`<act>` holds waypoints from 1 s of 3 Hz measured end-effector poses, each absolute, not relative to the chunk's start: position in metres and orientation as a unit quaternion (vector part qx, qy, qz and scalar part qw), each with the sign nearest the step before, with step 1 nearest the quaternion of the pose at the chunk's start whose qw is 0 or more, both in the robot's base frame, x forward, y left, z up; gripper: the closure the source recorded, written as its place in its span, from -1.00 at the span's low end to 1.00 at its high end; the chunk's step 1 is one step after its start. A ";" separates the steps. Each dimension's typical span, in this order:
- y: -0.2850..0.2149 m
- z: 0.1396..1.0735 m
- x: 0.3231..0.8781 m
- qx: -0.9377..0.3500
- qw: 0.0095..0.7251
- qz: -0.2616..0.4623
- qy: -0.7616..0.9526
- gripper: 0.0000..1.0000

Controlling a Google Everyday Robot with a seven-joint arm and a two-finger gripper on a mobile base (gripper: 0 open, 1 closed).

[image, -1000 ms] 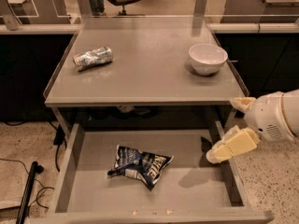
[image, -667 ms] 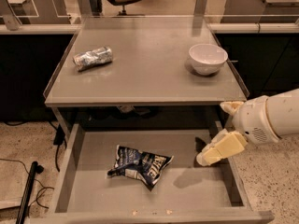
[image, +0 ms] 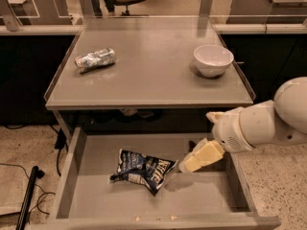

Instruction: Pick blue chip bag from top drawer and place on counter

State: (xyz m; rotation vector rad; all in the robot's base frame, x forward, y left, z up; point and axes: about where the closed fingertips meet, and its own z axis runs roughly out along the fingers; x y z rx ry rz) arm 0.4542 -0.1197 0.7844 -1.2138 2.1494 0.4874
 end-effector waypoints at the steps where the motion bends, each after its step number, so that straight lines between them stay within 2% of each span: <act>1: -0.104 0.773 0.455 -0.461 0.316 0.184 0.808 -1.00; 3: -0.081 0.751 0.450 -0.505 0.362 0.206 0.756 -1.00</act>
Offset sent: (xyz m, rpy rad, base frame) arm -0.0087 0.0501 -0.0399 0.0774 -0.1965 0.2048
